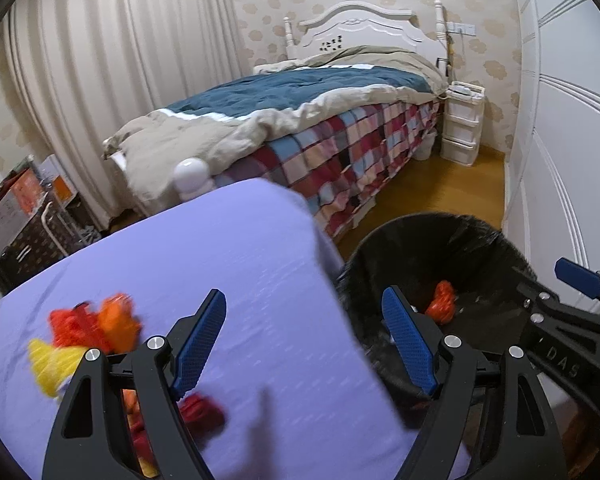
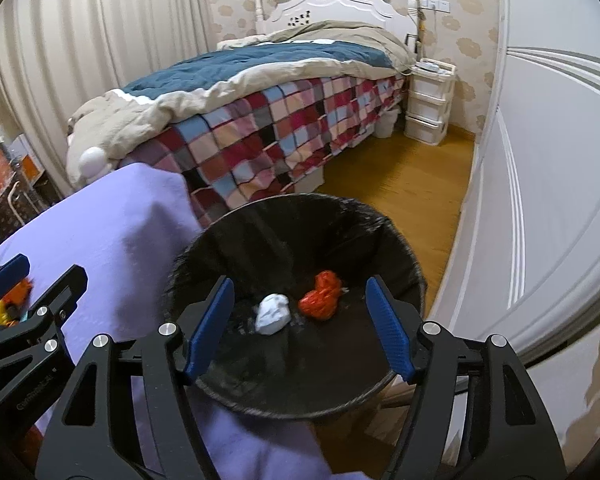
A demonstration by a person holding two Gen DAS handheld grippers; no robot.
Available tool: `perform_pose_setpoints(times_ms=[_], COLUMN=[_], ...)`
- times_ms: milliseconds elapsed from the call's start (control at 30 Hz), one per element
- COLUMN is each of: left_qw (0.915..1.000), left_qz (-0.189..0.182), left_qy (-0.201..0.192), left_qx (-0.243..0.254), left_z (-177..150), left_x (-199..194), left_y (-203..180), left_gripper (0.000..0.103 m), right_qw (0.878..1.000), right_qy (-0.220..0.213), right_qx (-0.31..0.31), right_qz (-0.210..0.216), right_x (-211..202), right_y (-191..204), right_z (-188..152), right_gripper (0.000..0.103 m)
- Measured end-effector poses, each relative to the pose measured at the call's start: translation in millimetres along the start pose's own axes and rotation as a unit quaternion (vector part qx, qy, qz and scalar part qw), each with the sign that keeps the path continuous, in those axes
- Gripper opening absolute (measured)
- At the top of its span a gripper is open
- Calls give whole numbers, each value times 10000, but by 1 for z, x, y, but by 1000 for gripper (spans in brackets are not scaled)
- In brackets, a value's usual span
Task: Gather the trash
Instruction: 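Open both tools to drop the red bag and tissue into the bin, then move the right tool to the teal-and-white tube and grasp it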
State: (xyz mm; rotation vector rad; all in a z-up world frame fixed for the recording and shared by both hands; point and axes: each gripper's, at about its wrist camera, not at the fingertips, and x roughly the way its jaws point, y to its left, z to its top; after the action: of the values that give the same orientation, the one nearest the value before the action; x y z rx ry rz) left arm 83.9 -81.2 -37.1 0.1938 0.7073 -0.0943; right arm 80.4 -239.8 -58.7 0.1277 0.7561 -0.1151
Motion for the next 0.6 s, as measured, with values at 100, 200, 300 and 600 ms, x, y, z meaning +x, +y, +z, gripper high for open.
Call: perform_pose_setpoints(times_ms=[100,200,300,600], left_qw=[9998,9992,9980,9906], left_qz=[125,252,413,909], left_qy=[46,83,133,239], left_qx=[-124,-303,-458,-993], left_z=[-11,-21,-31,-56], left_x=[-11,-21,-30,-48], left_y=[19,41,61,129], left_gripper=[78,78,78,78], right_qw=[9999,9995,9989,9948], right_qy=[3,41,76,79], right_qx=[-35,-129,-258,-673], right_qz=[147,280,393,760], right_x=[-9,-16,-21,-31], right_y=[13,28,44,97], right_z=[-7,-14,-20,-24], right_gripper=[67,67,67,67])
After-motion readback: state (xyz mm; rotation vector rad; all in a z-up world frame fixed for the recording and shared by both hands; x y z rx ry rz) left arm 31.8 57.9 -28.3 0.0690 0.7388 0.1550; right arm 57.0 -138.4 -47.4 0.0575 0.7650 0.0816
